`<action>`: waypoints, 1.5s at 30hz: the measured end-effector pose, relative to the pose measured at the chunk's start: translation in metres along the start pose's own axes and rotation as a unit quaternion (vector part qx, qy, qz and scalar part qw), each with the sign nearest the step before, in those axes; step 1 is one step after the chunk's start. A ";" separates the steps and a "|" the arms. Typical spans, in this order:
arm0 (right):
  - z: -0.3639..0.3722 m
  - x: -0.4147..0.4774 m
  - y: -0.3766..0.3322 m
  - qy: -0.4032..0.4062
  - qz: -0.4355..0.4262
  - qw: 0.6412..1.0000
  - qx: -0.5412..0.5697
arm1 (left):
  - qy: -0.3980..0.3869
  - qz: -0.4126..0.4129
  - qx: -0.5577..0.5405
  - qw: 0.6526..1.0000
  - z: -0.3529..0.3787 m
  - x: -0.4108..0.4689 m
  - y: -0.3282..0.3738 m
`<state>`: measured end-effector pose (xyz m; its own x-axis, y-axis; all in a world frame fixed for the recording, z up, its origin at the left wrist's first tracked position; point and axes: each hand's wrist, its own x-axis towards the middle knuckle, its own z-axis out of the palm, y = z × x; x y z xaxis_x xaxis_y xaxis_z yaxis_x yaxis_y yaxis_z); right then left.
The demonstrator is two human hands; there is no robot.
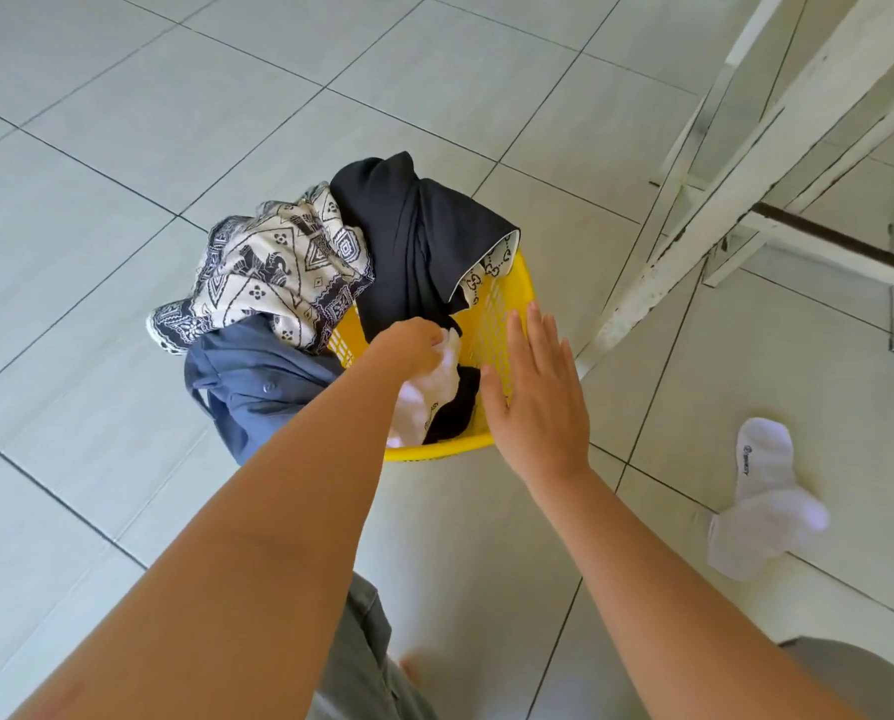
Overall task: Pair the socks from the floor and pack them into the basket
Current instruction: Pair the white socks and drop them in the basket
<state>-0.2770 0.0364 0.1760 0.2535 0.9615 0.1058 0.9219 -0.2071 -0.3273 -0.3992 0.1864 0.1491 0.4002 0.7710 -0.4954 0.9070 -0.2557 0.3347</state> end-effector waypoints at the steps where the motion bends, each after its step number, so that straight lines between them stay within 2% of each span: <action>1: 0.001 0.001 0.001 0.005 0.000 1.000 0.001 | -0.003 -0.002 -0.021 1.000 0.006 0.005 -0.002; 5: 0.007 0.001 0.003 0.025 -0.001 1.000 0.010 | -0.004 -0.005 -0.092 0.996 0.033 0.015 -0.014; 10: 0.009 0.002 0.003 0.030 0.002 0.999 0.019 | -0.026 -0.006 -0.049 0.998 0.041 0.020 -0.023; 15: 0.011 0.004 0.001 0.027 0.008 0.999 0.020 | -0.058 0.040 0.026 0.997 0.032 0.011 -0.011; 18: 0.012 0.005 0.001 0.027 0.006 0.999 0.021 | -0.047 0.064 0.059 0.995 0.027 -0.002 -0.004; 22: 0.012 0.006 0.002 0.018 0.005 0.999 0.037 | 0.011 0.070 0.069 0.995 0.020 -0.033 0.004; 26: 0.005 0.006 0.004 0.001 -0.010 0.995 0.095 | 0.113 0.071 0.032 0.991 0.016 -0.072 0.013; 31: -0.009 -0.016 0.034 0.040 -0.003 0.988 0.150 | 0.308 0.183 0.009 0.934 0.024 -0.108 0.046; 35: -0.008 -0.053 0.088 0.053 0.059 0.989 0.127 | 0.351 0.261 -0.003 0.899 0.050 -0.119 0.098; 37: -0.007 -0.071 0.118 0.064 0.110 0.986 0.107 | 0.329 0.305 -0.011 0.894 0.072 -0.118 0.126; 39: -0.005 -0.086 0.149 0.076 0.171 0.978 0.092 | 0.278 0.325 -0.016 0.904 0.098 -0.112 0.153; 45: 0.007 -0.129 0.236 0.042 0.347 0.936 0.055 | 0.068 0.292 0.019 0.954 0.189 -0.072 0.217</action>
<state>-0.0940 -0.1351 0.0781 0.8056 0.5847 -0.0955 0.4934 -0.7515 -0.4380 -0.2065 -0.0350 0.1063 0.8204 0.5584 -0.1235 0.5393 -0.6836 0.4918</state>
